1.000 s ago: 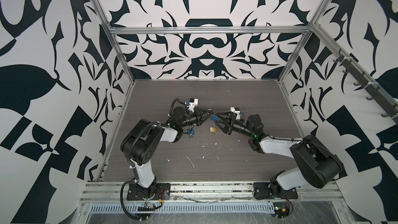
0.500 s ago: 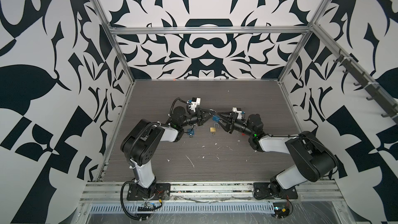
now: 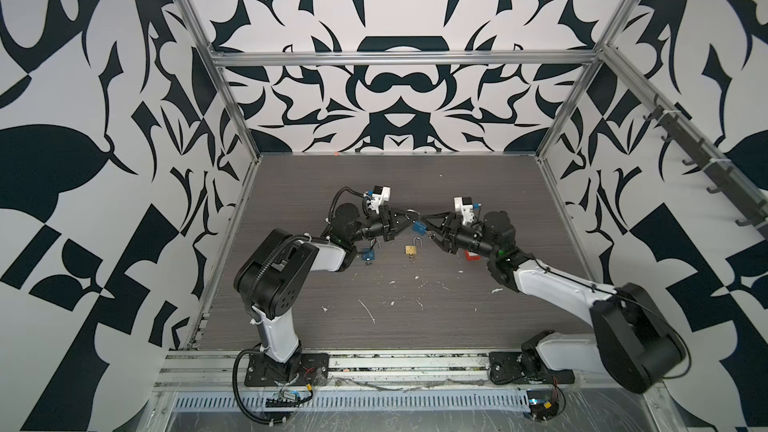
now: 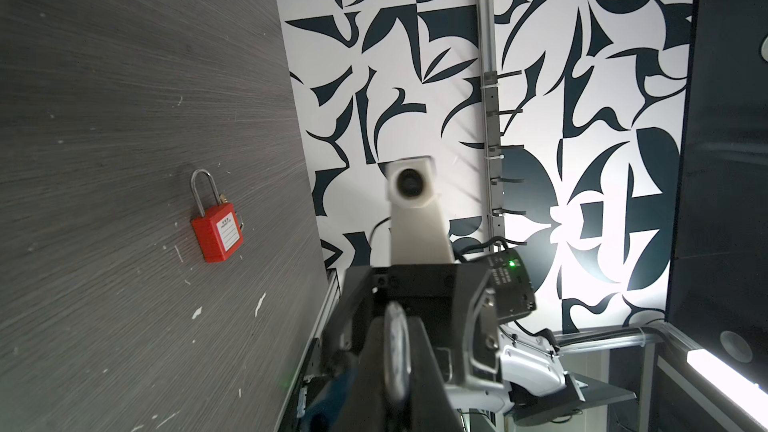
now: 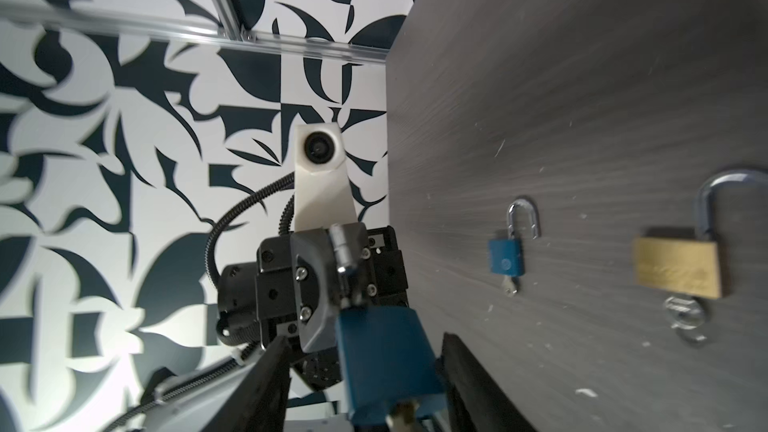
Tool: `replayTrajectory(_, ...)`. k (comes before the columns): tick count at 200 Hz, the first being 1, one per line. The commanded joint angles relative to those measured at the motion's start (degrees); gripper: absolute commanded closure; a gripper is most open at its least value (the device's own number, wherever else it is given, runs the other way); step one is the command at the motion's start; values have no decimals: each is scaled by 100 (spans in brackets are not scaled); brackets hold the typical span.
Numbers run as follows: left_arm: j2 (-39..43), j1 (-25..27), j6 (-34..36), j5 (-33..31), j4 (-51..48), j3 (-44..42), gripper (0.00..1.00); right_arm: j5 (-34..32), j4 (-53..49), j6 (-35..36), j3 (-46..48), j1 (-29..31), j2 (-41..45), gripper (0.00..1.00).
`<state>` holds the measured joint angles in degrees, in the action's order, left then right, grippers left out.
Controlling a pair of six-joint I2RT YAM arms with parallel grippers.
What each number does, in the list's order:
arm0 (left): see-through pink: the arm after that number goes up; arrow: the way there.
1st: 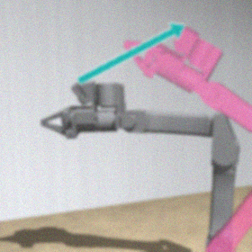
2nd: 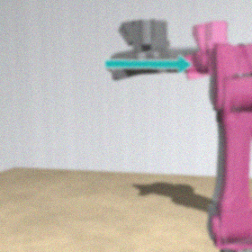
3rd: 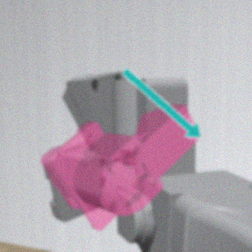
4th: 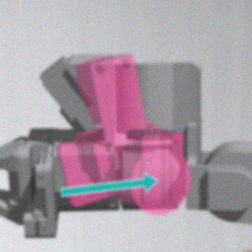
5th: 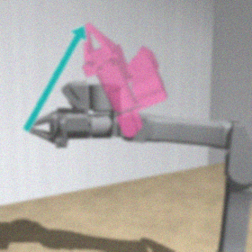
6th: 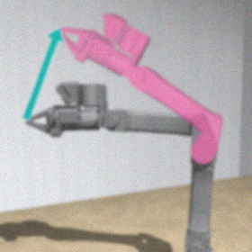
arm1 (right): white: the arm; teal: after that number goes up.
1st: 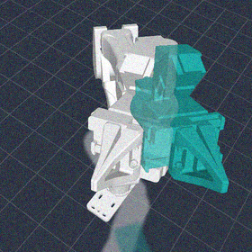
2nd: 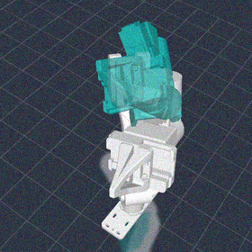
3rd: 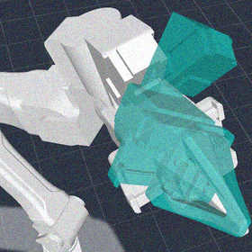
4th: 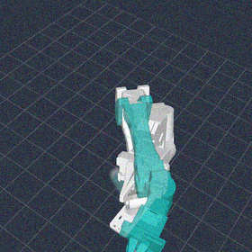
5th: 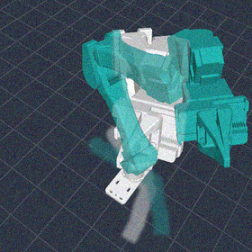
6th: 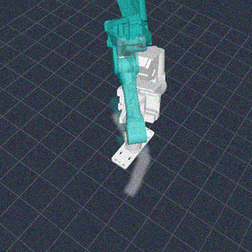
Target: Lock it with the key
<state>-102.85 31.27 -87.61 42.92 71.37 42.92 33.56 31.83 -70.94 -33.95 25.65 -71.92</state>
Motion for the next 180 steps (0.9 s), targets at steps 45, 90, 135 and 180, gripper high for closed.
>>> replayTrajectory(45,651,88,-266,-9,-1449,139,100,-751,-2647,3688,-425,85,1182,42)
replayTrajectory(90,944,189,-29,36,-2183,276,100,-813,-2493,4377,-423,284,1271,45)
replayTrajectory(135,940,222,-100,-1,-2095,255,100,-766,-2377,4481,-514,542,1073,54)
replayTrajectory(180,920,223,-199,11,-1950,269,100,-771,-2306,4497,-524,668,873,57)
